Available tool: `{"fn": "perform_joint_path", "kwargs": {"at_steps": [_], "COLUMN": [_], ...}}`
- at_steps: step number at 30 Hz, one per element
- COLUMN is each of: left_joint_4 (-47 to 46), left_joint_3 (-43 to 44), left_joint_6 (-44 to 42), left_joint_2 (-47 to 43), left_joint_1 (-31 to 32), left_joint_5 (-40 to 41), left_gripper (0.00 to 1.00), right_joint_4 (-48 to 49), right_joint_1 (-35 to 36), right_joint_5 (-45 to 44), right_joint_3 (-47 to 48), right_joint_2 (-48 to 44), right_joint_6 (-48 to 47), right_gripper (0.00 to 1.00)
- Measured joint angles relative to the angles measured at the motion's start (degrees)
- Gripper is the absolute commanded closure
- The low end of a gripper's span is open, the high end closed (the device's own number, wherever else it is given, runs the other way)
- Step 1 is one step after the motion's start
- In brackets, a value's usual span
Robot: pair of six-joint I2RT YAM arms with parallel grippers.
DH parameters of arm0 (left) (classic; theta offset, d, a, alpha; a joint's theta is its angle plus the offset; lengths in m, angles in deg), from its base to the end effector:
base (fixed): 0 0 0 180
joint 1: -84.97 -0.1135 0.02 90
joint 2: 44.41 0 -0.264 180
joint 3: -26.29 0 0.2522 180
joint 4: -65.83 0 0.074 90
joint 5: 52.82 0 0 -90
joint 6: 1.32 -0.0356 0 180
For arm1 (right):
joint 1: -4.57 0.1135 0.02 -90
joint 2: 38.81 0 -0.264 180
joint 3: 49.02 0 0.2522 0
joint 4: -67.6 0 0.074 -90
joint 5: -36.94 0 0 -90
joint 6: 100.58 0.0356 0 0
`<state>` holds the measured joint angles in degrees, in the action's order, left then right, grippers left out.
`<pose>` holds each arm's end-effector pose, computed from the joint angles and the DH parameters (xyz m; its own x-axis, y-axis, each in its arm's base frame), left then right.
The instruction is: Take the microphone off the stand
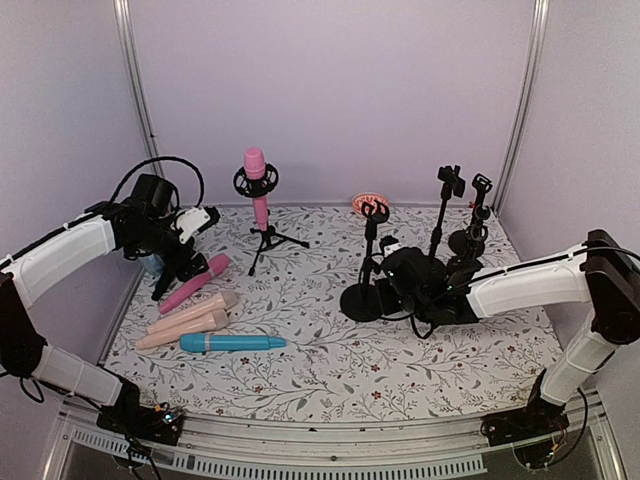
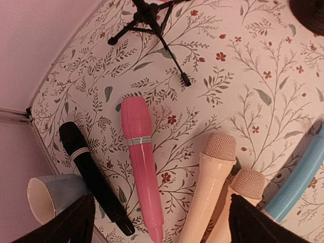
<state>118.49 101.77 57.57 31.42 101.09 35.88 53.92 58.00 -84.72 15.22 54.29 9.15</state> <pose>0.2625 -0.0767 0.2804 -0.5068 0.6842 -0.5245 0.6454 0.7045 0.2954 0.2128 0.2555 0.1849 -0.5322 -0.2351 -0.8134 -0.2906 0.9530 -0.0853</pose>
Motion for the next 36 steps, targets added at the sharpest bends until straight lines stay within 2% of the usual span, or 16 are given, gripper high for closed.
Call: {"fn": "perform_joint_path", "kwargs": {"at_steps": [2,5,9,11,14,16,19,21,23,25,28,36], "left_joint_4": [0.0,0.0,0.0,0.0,0.0,0.1,0.2,0.5,0.7,0.9,1.0,1.3], "left_joint_3": [0.0,0.0,0.0,0.0,0.0,0.0,0.0,0.0,0.0,0.0,0.0,0.0], "left_joint_6": [0.0,-0.2,-0.4,-0.5,-0.6,-0.6,-0.6,-0.6,-0.6,-0.6,-0.6,-0.9], "left_joint_2": [0.0,0.0,-0.2,-0.4,-0.4,-0.4,-0.4,-0.4,-0.4,-0.4,-0.4,-0.4], "left_joint_1": [0.0,0.0,0.0,0.0,0.1,0.1,0.1,0.1,0.2,0.2,0.2,0.2], "left_joint_5": [0.0,0.0,0.3,0.3,0.3,0.2,0.2,0.2,0.2,0.2,0.2,0.1], "left_gripper": [0.07,0.07,0.07,0.07,0.07,0.07,0.07,0.07,0.07,0.07,0.07,0.07], "right_joint_4": [0.0,0.7,3.3,5.0,9.0,11.7,12.7,12.9,12.9,12.5,11.0,5.4], "right_joint_1": [0.8,1.2,0.5,-1.3,-8.3,-13.8,-17.5,-17.6,-17.5,-17.4,-16.6,-9.5], "right_joint_5": [-1.2,-0.5,4.6,8.9,20.2,28.2,36.0,39.9,42.0,42.9,41.9,32.7], "right_joint_3": [0.0,-1.4,-6.5,-7.9,-9.7,-10.7,-10.8,-10.7,-10.6,-9.9,-7.1,5.1], "right_joint_2": [0.0,-2.1,-12.7,-17.8,-22.9,-23.7,-22.4,-21.4,-21.0,-20.9,-20.8,-15.7], "right_joint_6": [-0.9,-1.9,-2.6,-1.9,2.0,6.2,10.8,13.2,14.6,14.9,12.7,0.8], "right_gripper": [0.35,0.33,0.33,0.34,0.36,0.36,0.35,0.31,0.19,0.1,0.05,0.07]}}
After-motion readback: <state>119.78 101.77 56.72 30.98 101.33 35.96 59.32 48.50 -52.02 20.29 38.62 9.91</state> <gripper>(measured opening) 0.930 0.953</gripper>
